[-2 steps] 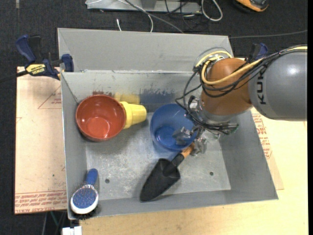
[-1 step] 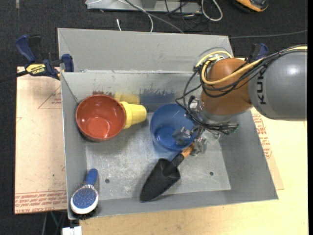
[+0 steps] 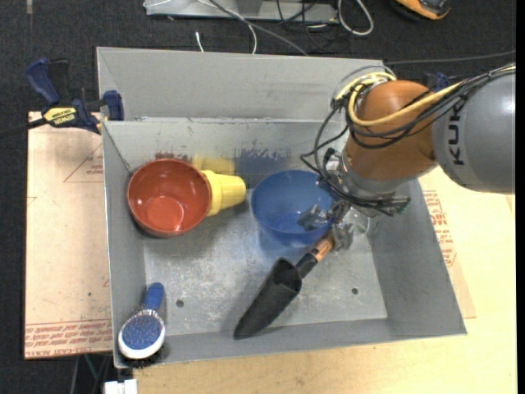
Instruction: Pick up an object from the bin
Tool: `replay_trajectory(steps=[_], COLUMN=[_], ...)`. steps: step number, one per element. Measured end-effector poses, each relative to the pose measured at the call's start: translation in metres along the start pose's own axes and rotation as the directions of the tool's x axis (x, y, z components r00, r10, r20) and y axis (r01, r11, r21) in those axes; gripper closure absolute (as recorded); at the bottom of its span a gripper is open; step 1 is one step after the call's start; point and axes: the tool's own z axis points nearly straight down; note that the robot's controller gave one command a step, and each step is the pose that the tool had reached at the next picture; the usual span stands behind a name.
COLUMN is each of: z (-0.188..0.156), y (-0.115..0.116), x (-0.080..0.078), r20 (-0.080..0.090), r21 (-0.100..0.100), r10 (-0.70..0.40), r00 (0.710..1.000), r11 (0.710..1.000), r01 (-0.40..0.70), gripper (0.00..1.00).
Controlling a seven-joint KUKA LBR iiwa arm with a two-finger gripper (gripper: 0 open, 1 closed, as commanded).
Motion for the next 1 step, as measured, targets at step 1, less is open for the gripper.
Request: replay_trajectory(steps=[1], z=[-0.0292], y=[-0.0015], x=[-0.001], r20=[0.003], r21=[0.006], r10=[0.0], r00=[1.0], r11=[1.0], r01=[0.0], gripper=[1.0])
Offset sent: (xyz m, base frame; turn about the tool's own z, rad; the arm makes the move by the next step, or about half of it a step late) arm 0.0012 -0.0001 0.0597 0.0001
